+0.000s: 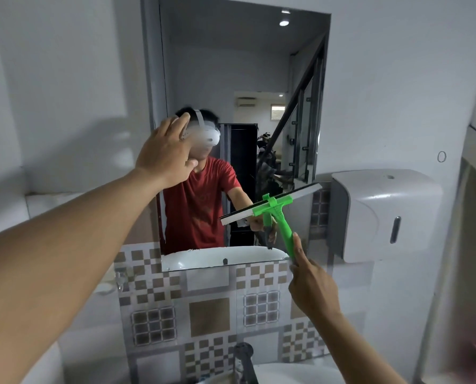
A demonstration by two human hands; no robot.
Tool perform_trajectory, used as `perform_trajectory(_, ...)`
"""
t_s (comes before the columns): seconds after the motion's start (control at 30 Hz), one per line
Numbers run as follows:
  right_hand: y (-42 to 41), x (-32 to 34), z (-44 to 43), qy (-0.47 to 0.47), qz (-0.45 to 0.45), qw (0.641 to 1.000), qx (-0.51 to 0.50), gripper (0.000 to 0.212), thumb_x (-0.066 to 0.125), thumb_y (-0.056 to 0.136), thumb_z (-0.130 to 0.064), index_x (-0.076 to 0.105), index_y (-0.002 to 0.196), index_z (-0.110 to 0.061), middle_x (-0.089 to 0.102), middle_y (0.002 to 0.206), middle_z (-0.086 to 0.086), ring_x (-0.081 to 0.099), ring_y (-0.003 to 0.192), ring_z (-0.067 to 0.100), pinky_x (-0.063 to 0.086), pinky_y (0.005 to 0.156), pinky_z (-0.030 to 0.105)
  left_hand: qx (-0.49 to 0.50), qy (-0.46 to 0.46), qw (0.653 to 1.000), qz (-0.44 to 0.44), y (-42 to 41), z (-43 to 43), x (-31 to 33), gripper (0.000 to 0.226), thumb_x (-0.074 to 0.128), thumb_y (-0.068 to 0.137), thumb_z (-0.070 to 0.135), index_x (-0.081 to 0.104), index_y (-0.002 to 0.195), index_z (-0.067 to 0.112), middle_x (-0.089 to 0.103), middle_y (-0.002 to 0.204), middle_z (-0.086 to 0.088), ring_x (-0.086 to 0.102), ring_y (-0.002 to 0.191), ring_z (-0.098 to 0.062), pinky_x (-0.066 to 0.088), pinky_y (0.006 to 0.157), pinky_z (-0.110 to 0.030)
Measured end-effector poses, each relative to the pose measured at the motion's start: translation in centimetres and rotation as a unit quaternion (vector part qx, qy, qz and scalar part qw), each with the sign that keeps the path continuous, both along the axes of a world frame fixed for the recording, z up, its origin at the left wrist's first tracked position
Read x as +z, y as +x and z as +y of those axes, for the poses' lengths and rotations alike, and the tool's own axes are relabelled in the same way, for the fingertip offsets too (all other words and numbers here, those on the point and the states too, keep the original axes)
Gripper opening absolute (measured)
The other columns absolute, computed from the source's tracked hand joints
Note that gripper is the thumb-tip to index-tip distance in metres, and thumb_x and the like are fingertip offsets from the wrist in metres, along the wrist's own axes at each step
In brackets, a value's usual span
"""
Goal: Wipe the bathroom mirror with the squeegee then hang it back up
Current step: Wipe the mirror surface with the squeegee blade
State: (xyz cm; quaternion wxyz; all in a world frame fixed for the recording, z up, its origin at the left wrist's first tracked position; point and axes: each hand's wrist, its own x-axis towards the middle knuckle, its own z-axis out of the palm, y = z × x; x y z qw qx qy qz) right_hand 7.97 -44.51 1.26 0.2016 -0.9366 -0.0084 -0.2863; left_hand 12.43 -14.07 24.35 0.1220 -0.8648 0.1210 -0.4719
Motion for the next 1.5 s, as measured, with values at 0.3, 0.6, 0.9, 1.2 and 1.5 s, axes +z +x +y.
perform_trajectory(0.3, -1.6, -3.4, 4.7, 0.146, 0.068, 0.986, 0.032, 0.088, 0.052, 0.100, -0.011, -0.012, 0.157, -0.028, 0.070, 0.100, 0.012, 0.049, 0.055, 0.008, 0.043, 0.048, 0.023, -0.004, 0.014, 1.000, -0.003, -0.3, 0.3, 0.2, 0.074, 0.073, 0.083, 0.036, 0.042, 0.147, 0.017, 0.031, 0.157, -0.020, 0.032, 0.139, -0.042, 0.037, 0.111, -0.056)
perform_trajectory(0.6, -1.5, -4.4, 10.3, 0.324, 0.084, 0.941, 0.057, 0.089, 0.045, 0.098, -0.003, -0.014, 0.156, -0.034, 0.059, 0.079, 0.004, 0.057, 0.061, 0.018, 0.045, 0.048, 0.031, 0.008, 0.005, 1.000, 0.006, 0.0, 1.1, -0.6, 0.076, 0.074, 0.082, 0.035, 0.039, 0.149, 0.020, 0.027, 0.159, -0.017, 0.030, 0.140, -0.043, 0.038, 0.109, -0.056)
perform_trajectory(0.9, -3.0, -6.0, 14.4, 0.422, 0.108, 0.894, 0.101, 0.075, 0.044, 0.102, -0.010, -0.001, 0.159, -0.027, 0.056, 0.076, 0.003, 0.054, 0.060, 0.013, 0.047, 0.049, 0.025, -0.005, 0.001, 1.000, -0.002, 0.7, 1.4, -0.6, 0.077, 0.071, 0.083, 0.037, 0.037, 0.150, 0.021, 0.027, 0.160, -0.018, 0.028, 0.142, -0.043, 0.037, 0.112, -0.057)
perform_trajectory(1.2, -3.2, -6.5, 19.6, 0.470, 0.103, 0.864, 0.148, 0.074, 0.044, 0.104, -0.019, -0.007, 0.157, -0.033, 0.061, 0.081, 0.001, 0.058, 0.065, 0.010, 0.055, 0.056, 0.026, -0.007, 0.015, 1.000, -0.004, 0.3, 2.3, -1.3, 0.068, 0.072, 0.084, 0.037, 0.046, 0.144, 0.016, 0.033, 0.157, -0.017, 0.032, 0.140, -0.041, 0.040, 0.108, -0.055)
perform_trajectory(1.5, -2.8, -8.8, 23.6, 0.360, 0.093, 0.913, 0.169, 0.096, 0.045, 0.103, -0.022, -0.037, 0.135, -0.060, 0.061, 0.083, 0.003, 0.066, 0.067, 0.021, 0.060, 0.061, 0.042, -0.018, 0.013, 1.000, -0.011, 0.3, 2.5, -1.2, 0.058, 0.073, 0.083, 0.036, 0.056, 0.132, 0.011, 0.035, 0.158, -0.016, 0.035, 0.140, -0.041, 0.041, 0.107, -0.055)
